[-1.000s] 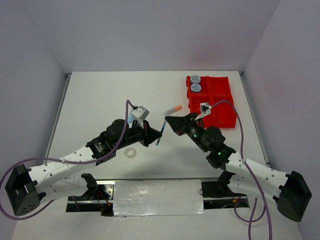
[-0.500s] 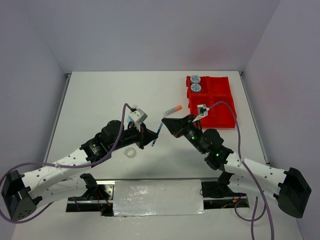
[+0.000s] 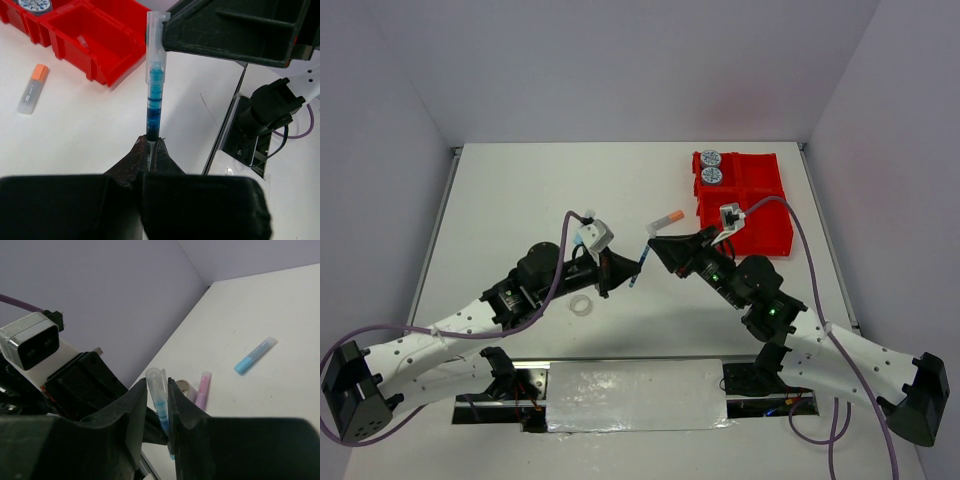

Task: Sort the stationery into containers
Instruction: Close the pen cap on the pen.

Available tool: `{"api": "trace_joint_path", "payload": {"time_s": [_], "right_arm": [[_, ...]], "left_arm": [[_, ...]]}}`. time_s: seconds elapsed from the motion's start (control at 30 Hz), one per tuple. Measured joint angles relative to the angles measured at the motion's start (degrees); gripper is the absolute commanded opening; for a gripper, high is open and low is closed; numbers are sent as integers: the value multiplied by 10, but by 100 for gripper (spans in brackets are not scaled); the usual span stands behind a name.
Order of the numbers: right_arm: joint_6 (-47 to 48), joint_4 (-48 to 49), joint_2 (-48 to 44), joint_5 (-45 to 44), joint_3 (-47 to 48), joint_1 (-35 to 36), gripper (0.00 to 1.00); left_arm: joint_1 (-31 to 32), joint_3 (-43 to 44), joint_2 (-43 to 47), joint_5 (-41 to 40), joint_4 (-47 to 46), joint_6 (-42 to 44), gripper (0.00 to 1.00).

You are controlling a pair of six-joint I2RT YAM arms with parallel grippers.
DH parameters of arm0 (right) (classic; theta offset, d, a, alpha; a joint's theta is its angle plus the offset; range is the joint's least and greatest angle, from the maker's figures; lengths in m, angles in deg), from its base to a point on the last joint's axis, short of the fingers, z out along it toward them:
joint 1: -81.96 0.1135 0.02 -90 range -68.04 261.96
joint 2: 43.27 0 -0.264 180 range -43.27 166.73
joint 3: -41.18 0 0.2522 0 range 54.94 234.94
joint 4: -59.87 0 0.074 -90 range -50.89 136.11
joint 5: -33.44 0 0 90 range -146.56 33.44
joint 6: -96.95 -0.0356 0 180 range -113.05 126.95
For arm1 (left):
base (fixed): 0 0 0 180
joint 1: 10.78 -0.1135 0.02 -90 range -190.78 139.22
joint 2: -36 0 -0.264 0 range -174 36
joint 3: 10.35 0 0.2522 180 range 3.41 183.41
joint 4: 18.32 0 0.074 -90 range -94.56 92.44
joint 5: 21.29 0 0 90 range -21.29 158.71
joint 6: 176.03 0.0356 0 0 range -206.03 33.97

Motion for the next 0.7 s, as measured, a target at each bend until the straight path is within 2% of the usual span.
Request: {"api": "trace_joint_path", "payload": {"time_s": [0.2,0.37,0.57,0.67,0.7], "right_arm": [[9,-32,-8,24,14,8,50],[14,-39,-7,37,16,10,50],[16,-35,17,50,16,10,46],[20,-32,32,51,16,11,36],[21,-31,35,50,16,11,28]], "left_arm": [[0,0,-2,-2,-28,1,0],[0,0,-2,-3,-43,1,0],[0,0,-2,-1,-48,-3,0],[0,0,-2,6,-51,-4,0],[0,0,-2,9,-53,-4,0]]}}
